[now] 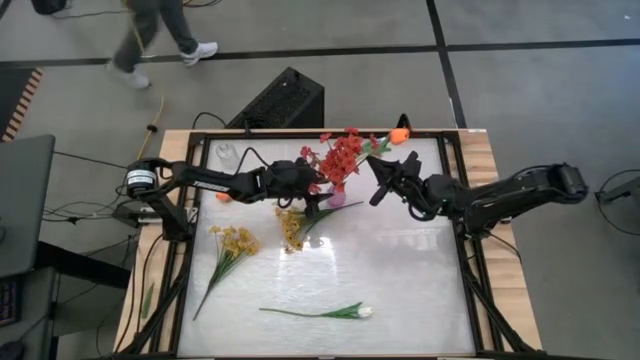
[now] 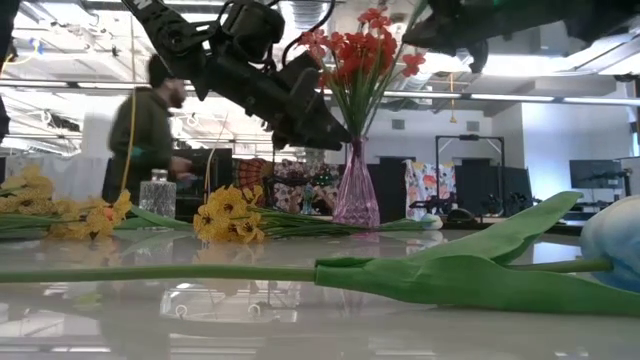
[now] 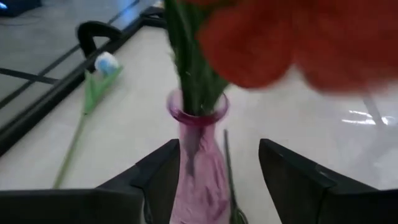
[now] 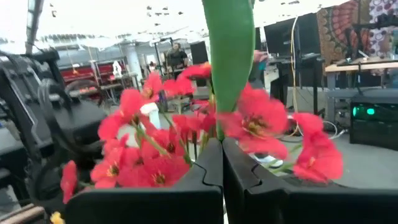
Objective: Sort flowers into vase by color
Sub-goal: Put the right orange tulip into the violet vase
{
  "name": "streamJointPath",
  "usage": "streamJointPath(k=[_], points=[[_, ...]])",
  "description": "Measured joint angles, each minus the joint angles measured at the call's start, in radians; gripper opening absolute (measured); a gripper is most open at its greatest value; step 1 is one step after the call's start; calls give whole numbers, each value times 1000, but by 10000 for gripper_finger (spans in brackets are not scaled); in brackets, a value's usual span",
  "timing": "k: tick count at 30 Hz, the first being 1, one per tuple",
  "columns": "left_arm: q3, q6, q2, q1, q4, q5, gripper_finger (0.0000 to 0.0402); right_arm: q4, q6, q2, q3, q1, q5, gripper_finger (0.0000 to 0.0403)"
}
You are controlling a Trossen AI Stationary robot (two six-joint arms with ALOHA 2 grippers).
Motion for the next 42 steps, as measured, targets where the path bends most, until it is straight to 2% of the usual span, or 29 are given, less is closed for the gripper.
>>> streamJointPath(k=[8, 14, 21, 24, 30, 34, 42], points=[[19, -62, 79, 10, 40, 39, 210, 28, 0, 53, 0, 5, -3, 18], [23, -42, 81, 7, 39, 24, 210, 24, 0, 54, 0, 5, -10, 19], [24, -42, 96, 10, 28, 28, 209, 23, 0, 85, 45, 6, -101, 19], [24, -39, 95, 10, 32, 22, 186, 6, 0, 115, 68, 6, -103, 19], [24, -26, 94, 10, 34, 12, 89, -31, 0, 158, 101, 6, -104, 19], [24, -30, 94, 10, 36, 16, 88, -96, 3, 162, 100, 6, -107, 19], [24, -34, 94, 9, 34, 13, 88, -249, 130, 190, 100, 8, -121, 19]])
